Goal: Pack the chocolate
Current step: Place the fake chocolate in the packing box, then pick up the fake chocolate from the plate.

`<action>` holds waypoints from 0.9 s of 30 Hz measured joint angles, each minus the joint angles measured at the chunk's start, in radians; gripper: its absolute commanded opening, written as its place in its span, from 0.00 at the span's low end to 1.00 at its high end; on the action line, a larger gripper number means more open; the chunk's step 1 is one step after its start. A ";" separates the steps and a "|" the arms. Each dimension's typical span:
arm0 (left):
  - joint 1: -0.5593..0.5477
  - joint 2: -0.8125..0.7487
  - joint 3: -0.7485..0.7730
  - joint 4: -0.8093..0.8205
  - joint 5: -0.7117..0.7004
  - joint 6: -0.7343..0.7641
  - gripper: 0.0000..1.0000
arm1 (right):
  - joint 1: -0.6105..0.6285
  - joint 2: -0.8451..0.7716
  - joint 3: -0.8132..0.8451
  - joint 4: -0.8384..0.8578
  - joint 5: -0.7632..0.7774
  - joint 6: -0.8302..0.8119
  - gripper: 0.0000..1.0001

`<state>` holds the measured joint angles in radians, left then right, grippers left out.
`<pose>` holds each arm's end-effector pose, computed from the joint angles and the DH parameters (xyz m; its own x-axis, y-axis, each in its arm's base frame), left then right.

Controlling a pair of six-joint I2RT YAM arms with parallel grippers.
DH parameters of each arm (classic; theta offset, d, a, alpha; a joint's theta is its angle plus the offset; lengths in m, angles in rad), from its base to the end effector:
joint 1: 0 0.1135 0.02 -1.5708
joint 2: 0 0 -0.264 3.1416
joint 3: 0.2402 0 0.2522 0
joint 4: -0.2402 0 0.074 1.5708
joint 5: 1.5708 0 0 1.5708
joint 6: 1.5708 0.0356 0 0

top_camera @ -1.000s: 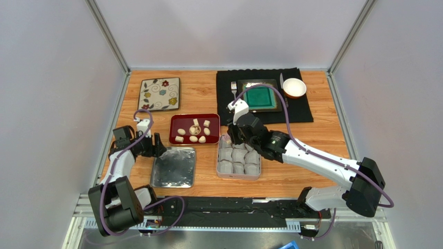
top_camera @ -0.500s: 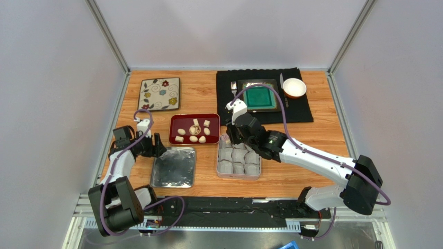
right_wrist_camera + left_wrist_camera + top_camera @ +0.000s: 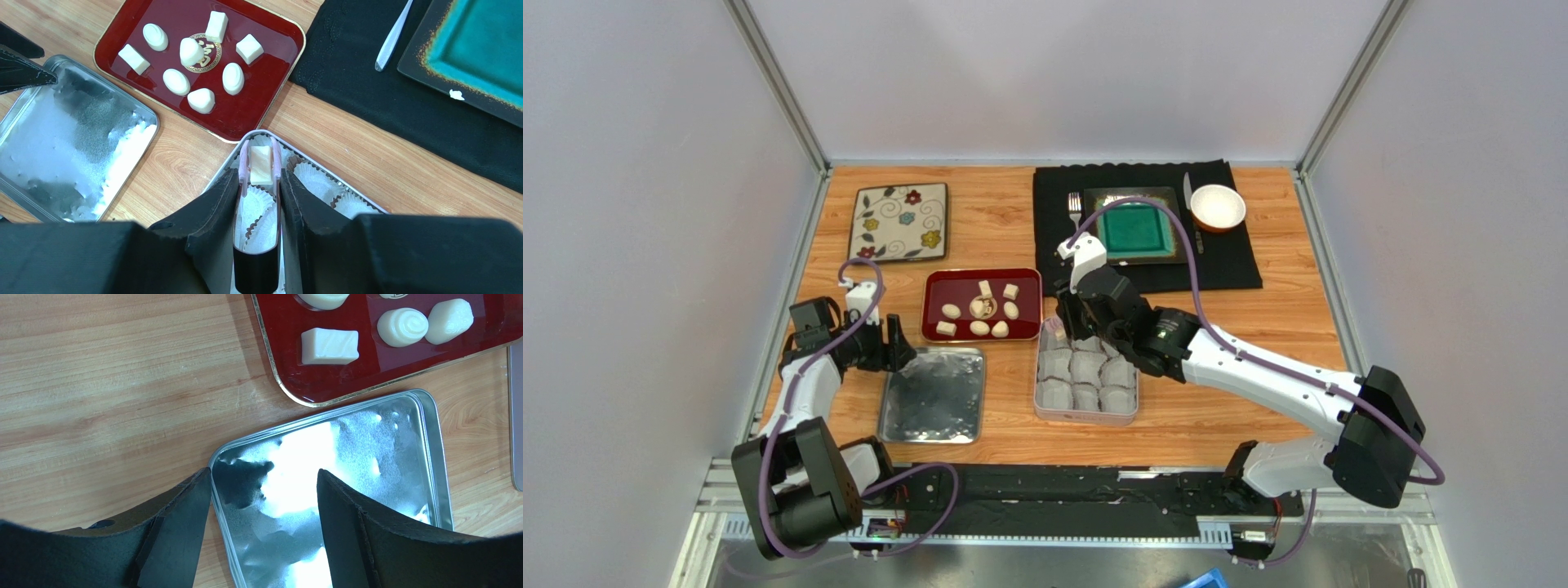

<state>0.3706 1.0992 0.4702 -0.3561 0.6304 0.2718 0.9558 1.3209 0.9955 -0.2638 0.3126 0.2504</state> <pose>0.1849 0.0493 0.1674 -0.7452 -0.0569 -0.6644 0.2193 0.9200 -0.3248 0.1795 0.2352 0.2879 -0.4666 -0.2519 -0.8478 -0.5306 0.8467 0.0404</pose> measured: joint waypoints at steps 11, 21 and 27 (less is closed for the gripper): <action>0.000 -0.010 0.000 0.000 0.003 0.000 0.72 | -0.002 0.000 0.000 0.000 0.000 0.007 0.33; 0.000 -0.010 0.000 0.000 0.009 0.000 0.72 | -0.002 0.005 0.037 0.000 -0.027 0.006 0.26; 0.000 -0.010 0.000 -0.001 0.009 0.000 0.72 | -0.002 0.084 0.182 0.031 -0.069 -0.006 0.26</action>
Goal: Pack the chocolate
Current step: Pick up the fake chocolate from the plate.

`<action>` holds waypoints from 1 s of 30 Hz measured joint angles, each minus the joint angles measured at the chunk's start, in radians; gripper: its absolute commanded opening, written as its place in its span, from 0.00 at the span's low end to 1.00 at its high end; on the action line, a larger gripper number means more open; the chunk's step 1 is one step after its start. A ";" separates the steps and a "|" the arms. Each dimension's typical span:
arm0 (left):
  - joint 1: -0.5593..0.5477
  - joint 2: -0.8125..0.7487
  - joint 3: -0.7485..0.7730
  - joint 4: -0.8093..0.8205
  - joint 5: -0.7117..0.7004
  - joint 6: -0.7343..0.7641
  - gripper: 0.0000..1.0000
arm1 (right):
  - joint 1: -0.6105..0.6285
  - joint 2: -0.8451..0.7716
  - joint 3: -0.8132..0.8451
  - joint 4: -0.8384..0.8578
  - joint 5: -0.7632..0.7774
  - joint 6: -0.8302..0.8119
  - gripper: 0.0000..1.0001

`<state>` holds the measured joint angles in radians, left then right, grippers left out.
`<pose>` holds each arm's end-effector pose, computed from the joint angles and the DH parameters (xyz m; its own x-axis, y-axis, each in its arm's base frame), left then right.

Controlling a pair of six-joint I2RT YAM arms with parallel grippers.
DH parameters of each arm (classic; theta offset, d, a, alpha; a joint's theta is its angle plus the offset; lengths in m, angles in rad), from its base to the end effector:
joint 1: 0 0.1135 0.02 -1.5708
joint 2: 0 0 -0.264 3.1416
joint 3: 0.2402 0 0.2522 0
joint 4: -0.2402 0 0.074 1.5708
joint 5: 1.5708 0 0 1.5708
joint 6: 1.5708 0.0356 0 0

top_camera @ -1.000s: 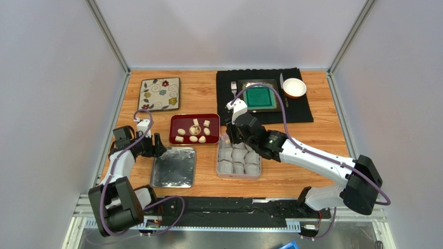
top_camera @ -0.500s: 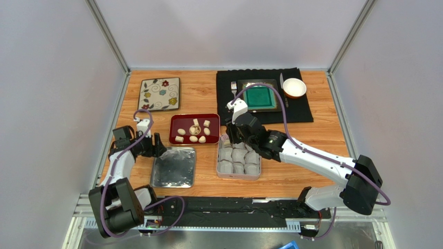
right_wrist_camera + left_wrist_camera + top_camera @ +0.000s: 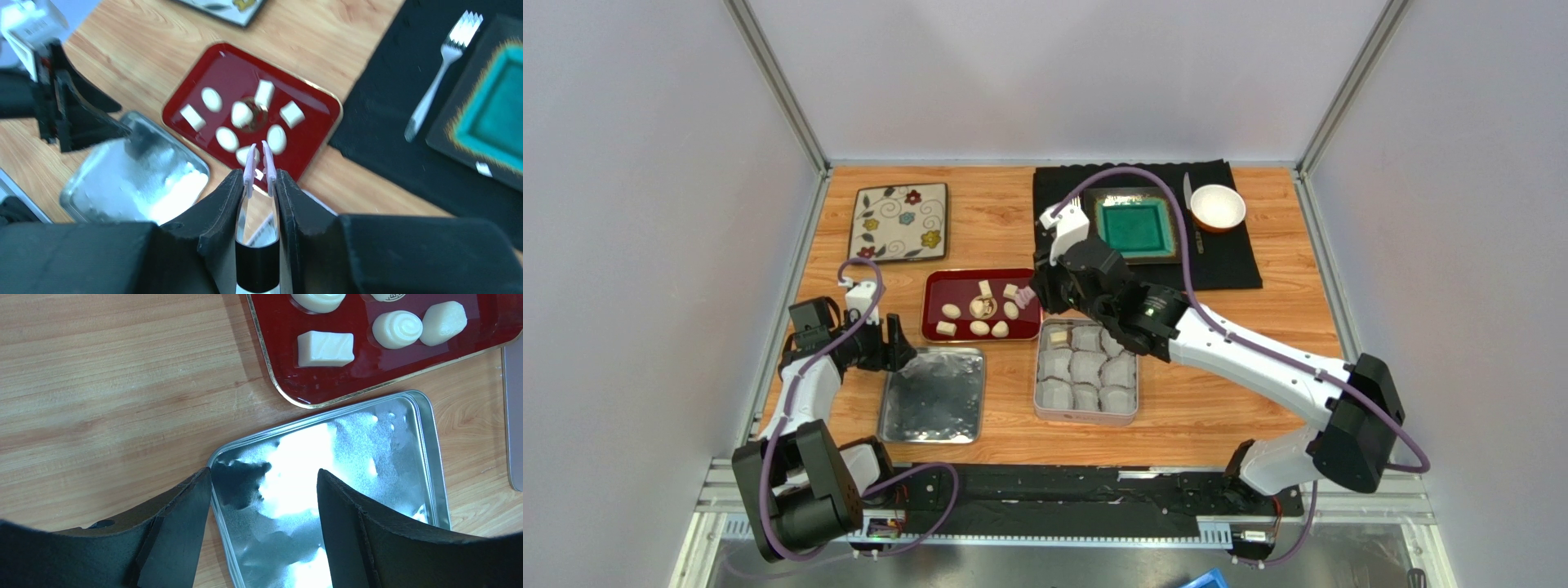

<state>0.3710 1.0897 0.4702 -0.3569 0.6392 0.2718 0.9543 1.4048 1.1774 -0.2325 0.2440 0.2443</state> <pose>0.1844 0.0489 0.1692 -0.7383 -0.0560 -0.6721 0.2269 0.9178 -0.3257 0.1954 0.2609 0.3289 -0.4102 -0.1730 -0.8954 -0.5847 0.8034 0.1127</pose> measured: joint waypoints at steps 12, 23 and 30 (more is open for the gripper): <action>0.000 -0.003 0.000 0.000 0.008 0.000 0.72 | -0.006 0.354 0.274 0.057 -0.044 -0.026 0.29; 0.001 -0.004 0.008 -0.003 0.011 0.012 0.72 | -0.050 0.598 0.488 0.065 -0.045 -0.027 0.37; 0.002 -0.004 0.009 -0.003 0.015 0.019 0.72 | -0.067 0.643 0.526 0.065 -0.039 -0.026 0.38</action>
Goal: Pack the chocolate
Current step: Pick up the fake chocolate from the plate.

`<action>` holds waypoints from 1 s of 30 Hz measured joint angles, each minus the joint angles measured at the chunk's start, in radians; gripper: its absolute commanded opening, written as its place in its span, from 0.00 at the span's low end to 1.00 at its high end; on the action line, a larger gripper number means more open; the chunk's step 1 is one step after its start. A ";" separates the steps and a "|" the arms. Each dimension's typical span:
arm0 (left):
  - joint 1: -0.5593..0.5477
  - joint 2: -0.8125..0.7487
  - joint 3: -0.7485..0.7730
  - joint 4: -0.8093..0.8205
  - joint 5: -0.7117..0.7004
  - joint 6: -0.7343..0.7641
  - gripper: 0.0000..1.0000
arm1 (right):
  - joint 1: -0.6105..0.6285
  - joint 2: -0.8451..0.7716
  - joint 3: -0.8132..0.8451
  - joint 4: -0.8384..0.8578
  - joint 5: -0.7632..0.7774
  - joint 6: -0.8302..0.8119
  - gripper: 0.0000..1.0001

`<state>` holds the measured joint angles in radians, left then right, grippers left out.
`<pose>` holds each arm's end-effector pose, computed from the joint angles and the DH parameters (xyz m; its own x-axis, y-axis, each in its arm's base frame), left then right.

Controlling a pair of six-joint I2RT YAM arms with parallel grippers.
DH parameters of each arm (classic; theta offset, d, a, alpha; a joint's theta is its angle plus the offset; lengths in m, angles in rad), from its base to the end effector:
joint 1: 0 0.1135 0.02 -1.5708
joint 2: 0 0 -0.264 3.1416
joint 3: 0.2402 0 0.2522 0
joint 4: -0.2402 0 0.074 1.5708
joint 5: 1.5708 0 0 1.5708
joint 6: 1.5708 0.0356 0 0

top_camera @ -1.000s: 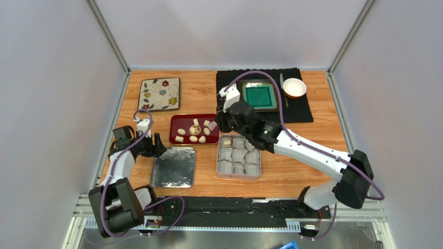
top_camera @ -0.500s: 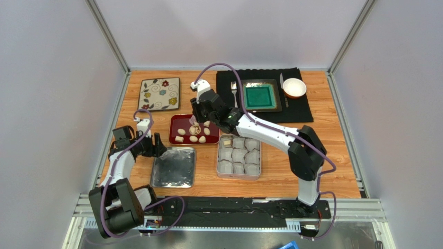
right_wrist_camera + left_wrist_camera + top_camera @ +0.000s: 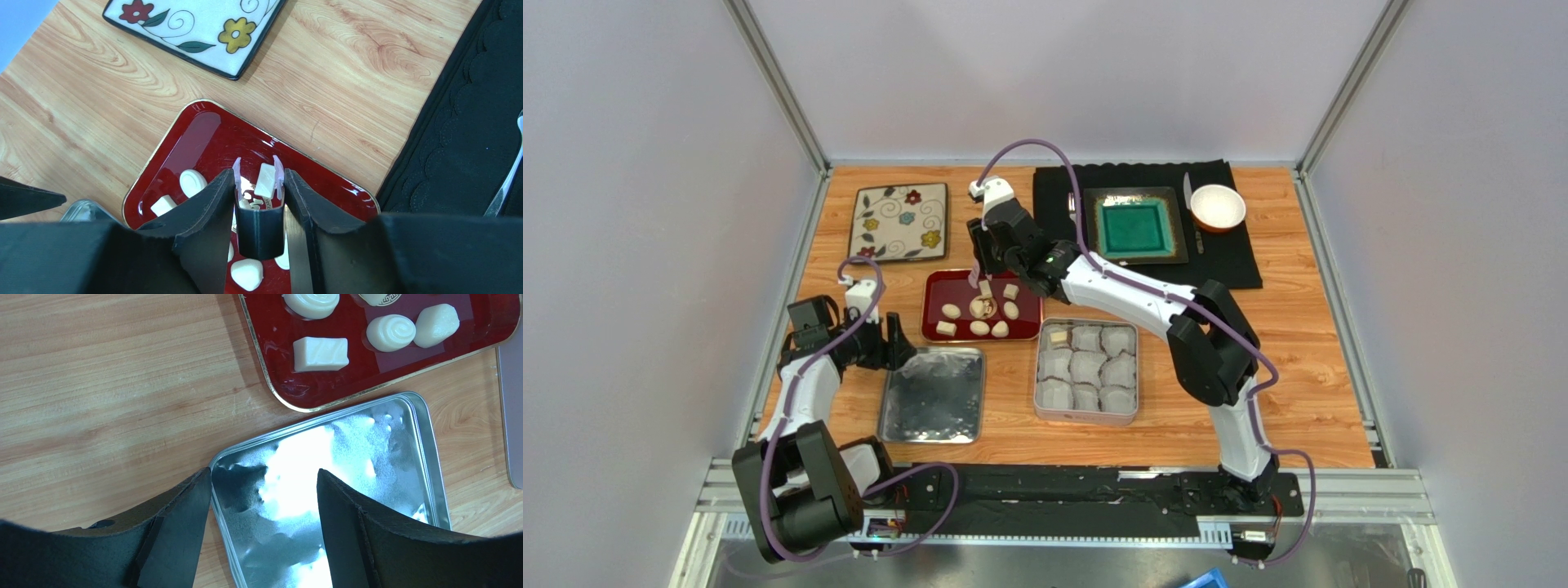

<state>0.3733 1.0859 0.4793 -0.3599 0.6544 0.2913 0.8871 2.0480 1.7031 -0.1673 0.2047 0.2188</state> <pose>0.1853 0.0493 0.1726 -0.7246 -0.0391 -0.6881 0.2514 0.9146 -0.3166 0.3132 0.3729 0.2683 -0.4427 -0.2068 -0.8725 -0.5645 0.8203 0.0920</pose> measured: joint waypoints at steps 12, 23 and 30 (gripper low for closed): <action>0.001 -0.007 0.001 -0.006 0.012 0.000 0.72 | -0.001 0.035 0.013 -0.002 0.013 -0.002 0.38; 0.001 -0.007 0.001 -0.007 0.018 0.000 0.72 | -0.008 0.064 0.015 -0.010 0.021 -0.002 0.38; 0.002 -0.007 0.001 -0.008 0.018 0.002 0.72 | -0.009 0.077 0.022 -0.001 0.021 -0.002 0.32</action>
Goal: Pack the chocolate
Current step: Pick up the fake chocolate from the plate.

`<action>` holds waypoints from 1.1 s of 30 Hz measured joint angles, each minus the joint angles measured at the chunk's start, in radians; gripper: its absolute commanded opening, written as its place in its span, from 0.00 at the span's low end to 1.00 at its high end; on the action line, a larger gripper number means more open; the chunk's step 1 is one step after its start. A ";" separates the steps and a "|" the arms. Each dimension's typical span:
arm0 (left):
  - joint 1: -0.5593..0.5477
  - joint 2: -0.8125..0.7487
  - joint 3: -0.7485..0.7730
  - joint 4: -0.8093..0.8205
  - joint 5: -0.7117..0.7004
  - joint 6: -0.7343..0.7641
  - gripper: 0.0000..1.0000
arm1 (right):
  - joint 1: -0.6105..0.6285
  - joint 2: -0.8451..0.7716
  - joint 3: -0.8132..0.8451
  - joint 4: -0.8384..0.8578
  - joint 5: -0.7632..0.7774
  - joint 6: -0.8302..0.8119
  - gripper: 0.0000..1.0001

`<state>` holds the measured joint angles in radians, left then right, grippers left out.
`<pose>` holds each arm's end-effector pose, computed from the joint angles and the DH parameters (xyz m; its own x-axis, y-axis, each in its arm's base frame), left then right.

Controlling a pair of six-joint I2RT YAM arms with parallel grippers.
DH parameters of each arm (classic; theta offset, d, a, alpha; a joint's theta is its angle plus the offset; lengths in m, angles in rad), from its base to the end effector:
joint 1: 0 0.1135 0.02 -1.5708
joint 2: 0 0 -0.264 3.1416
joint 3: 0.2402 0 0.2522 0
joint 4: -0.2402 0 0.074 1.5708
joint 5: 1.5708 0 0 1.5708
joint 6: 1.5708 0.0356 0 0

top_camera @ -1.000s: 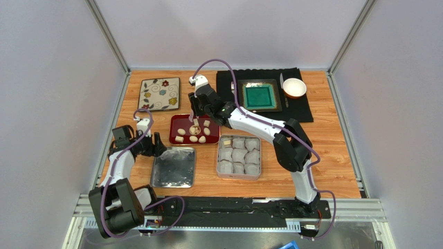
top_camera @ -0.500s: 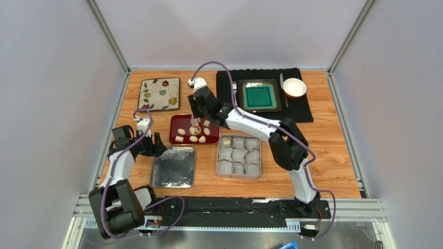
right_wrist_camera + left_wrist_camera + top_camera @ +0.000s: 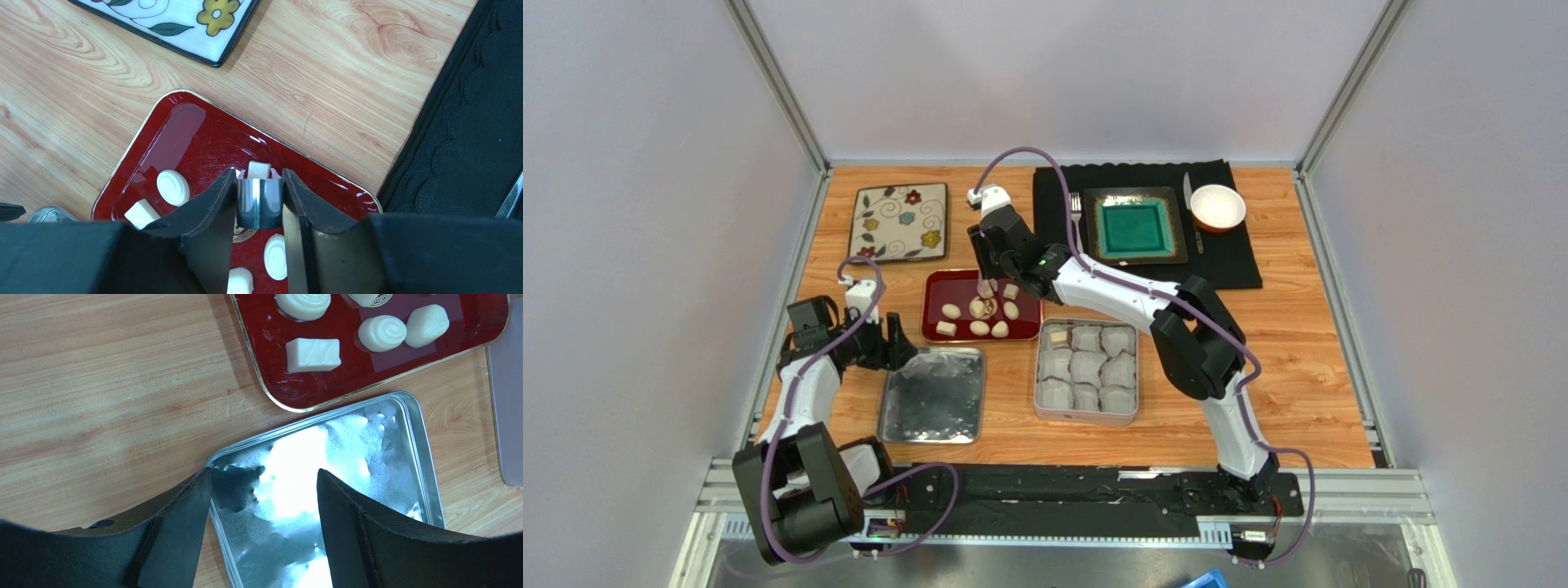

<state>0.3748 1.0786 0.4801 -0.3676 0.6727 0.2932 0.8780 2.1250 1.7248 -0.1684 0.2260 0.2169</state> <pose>0.1843 0.0487 0.1739 -0.7204 -0.0405 -0.6924 0.2627 0.9080 -0.3264 0.3252 0.3793 0.2393 -0.4713 -0.2394 -0.8489 -0.5405 0.8389 0.0635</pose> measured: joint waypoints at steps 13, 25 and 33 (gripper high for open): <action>0.001 -0.005 0.000 -0.010 0.000 0.002 0.72 | 0.000 -0.003 -0.010 0.033 0.001 -0.006 0.18; 0.005 -0.026 0.000 -0.024 0.001 0.005 0.71 | 0.000 -0.327 -0.273 0.081 0.029 -0.050 0.17; 0.007 -0.036 0.002 -0.034 0.000 0.006 0.71 | 0.000 -0.631 -0.452 0.127 0.056 -0.057 0.17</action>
<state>0.3820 1.0424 0.4816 -0.4015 0.6731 0.2989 0.8780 1.4940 1.2732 -0.0418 0.2817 0.1600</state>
